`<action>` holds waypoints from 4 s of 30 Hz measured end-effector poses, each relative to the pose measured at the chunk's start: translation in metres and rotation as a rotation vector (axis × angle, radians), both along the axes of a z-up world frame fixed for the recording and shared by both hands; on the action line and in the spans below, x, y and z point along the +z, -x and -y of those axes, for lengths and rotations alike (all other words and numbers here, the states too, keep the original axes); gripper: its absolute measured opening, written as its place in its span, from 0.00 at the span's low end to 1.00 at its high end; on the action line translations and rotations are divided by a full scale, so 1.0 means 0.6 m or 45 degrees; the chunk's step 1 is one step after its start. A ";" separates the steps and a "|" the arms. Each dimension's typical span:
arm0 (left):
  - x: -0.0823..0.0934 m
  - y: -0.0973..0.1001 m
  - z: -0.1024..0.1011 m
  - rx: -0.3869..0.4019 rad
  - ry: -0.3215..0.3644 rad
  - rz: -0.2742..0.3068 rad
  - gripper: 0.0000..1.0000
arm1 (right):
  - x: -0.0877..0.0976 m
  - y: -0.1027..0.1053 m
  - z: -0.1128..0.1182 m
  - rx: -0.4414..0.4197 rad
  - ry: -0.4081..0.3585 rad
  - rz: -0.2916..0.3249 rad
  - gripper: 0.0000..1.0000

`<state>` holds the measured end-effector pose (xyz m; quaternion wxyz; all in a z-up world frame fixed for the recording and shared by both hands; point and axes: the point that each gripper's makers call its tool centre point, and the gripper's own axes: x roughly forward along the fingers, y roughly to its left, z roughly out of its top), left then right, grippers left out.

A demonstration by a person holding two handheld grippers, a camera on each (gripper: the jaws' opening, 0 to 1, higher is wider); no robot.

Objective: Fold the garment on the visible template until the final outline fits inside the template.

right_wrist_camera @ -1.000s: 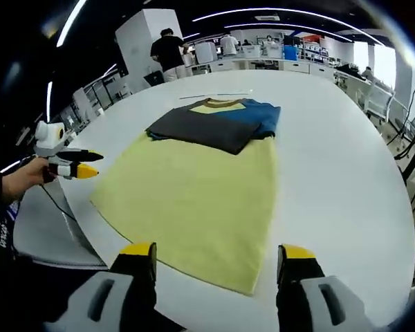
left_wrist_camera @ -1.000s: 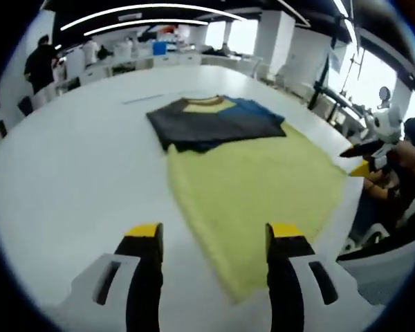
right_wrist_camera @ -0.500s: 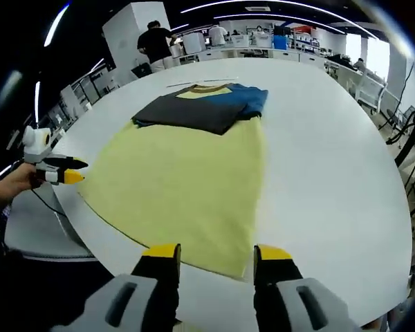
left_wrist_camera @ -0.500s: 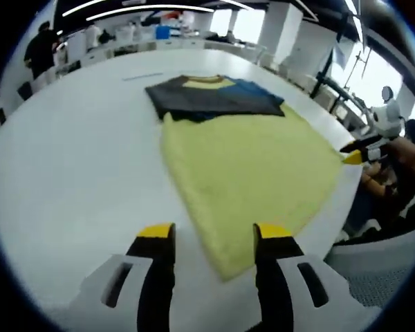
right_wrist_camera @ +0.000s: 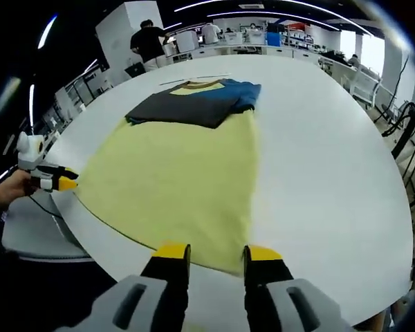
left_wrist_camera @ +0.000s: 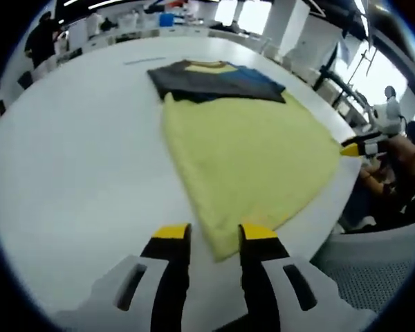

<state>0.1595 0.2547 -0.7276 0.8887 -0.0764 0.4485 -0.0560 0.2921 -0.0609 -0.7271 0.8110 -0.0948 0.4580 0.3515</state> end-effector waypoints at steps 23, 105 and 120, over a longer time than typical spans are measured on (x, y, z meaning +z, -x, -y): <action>-0.005 0.009 0.007 -0.032 -0.058 -0.095 0.00 | -0.004 -0.011 0.010 -0.027 0.010 0.061 0.00; 0.053 0.120 0.011 -0.116 -0.016 -0.129 0.00 | 0.047 0.097 0.013 0.072 -0.023 -0.022 0.00; 0.117 0.082 -0.011 -0.097 -0.010 -0.053 0.00 | 0.113 0.063 -0.008 0.110 -0.057 0.067 0.00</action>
